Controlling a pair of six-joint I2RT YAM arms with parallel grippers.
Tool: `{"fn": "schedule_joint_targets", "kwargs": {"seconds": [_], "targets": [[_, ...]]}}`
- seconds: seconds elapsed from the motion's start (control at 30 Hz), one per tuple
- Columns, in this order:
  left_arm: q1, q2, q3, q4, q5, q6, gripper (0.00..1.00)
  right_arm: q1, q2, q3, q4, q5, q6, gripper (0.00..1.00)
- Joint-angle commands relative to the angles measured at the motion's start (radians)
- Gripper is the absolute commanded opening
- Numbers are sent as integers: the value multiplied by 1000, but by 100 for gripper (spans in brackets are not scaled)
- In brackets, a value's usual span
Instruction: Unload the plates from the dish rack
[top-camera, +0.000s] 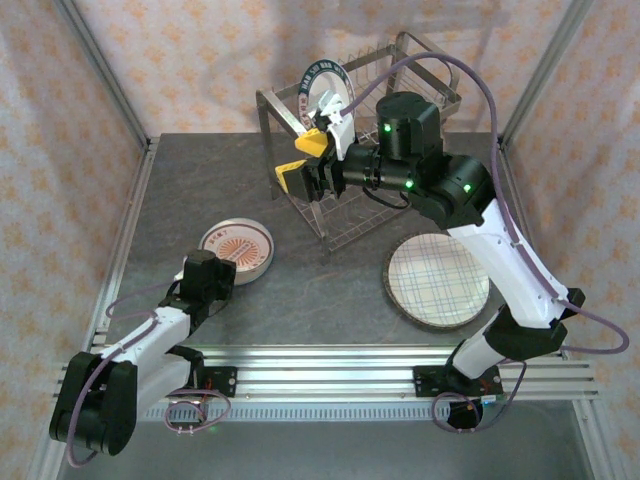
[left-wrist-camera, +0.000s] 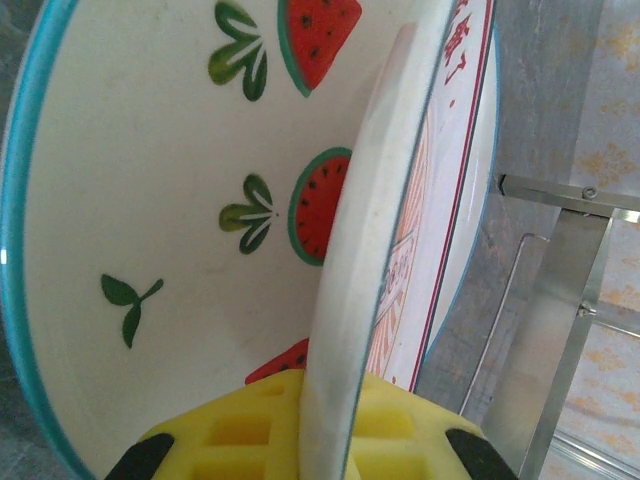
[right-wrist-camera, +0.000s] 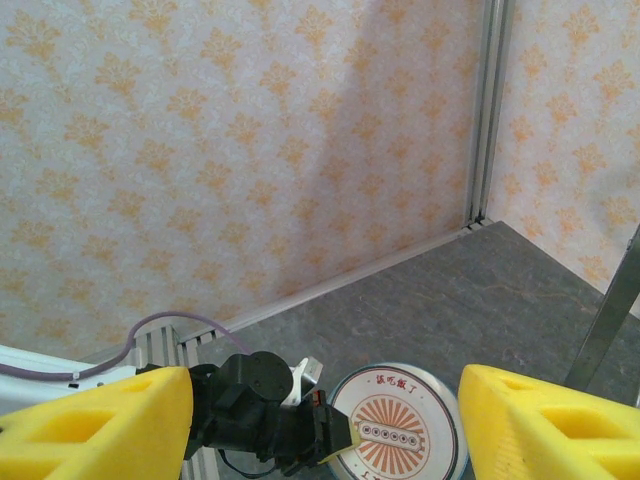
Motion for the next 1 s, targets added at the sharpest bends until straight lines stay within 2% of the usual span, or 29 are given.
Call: {"fn": "schedule_joint_targets", "kwargs": {"seconds": [0.0, 0.13, 0.4, 0.97], "targets": [[9, -5, 0, 20, 7, 15, 12, 7, 3, 26, 1, -15, 11, 70], [9, -1, 2, 15, 12, 18, 16, 6, 3, 28, 0, -16, 11, 70], [9, -7, 19, -25, 17, 26, 33, 7, 1, 26, 0, -15, 14, 70], [11, 5, 106, -212, 42, 58, 48, 7, 0, 28, -7, -27, 17, 70]]}}
